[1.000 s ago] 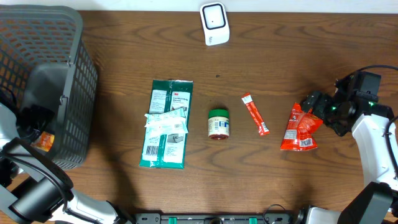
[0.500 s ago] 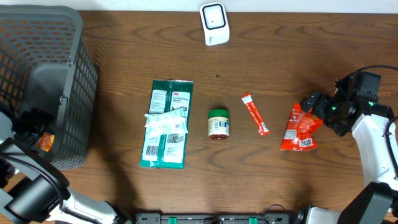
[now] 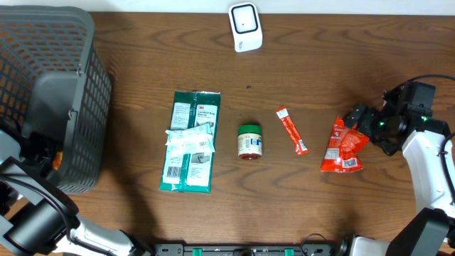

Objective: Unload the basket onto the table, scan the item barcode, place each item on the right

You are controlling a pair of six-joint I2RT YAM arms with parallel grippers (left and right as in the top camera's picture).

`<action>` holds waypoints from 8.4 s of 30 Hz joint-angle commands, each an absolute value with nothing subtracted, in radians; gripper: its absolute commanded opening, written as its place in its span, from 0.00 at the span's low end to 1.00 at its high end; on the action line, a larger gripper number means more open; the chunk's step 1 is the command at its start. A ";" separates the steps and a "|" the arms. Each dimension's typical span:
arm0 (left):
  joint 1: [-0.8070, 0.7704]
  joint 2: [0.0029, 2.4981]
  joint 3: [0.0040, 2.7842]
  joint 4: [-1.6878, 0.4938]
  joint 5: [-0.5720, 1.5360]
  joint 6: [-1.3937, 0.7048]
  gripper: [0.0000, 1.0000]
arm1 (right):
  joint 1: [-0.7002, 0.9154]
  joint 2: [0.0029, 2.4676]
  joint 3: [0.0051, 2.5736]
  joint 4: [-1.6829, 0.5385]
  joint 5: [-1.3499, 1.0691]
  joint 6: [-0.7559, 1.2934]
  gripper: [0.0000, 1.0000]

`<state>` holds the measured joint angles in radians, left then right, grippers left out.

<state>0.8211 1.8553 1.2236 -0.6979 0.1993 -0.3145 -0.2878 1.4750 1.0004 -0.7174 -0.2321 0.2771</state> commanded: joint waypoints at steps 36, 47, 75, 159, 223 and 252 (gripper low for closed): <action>-0.163 1.079 1.339 -1.018 0.118 -0.398 0.53 | -0.294 1.476 1.000 -0.719 -0.237 0.275 0.99; -0.554 1.446 1.339 -0.985 -0.024 -0.485 0.52 | -0.294 1.476 1.000 -0.719 -0.237 0.275 0.99; -0.529 1.708 1.496 -0.899 -0.065 -0.442 0.94 | -0.294 1.476 1.000 -0.719 -0.237 0.275 0.99; -0.139 1.208 1.529 -1.238 -0.323 -0.458 0.94 | -0.228 1.440 0.787 -0.720 -0.044 0.384 0.01; -0.139 1.208 1.529 -1.238 -0.324 -0.458 0.95 | -0.221 1.320 0.807 -0.699 -0.069 0.343 0.01; -0.139 1.208 1.529 -1.238 -0.323 -0.458 0.95 | -0.158 1.612 0.923 -0.685 0.086 0.294 0.25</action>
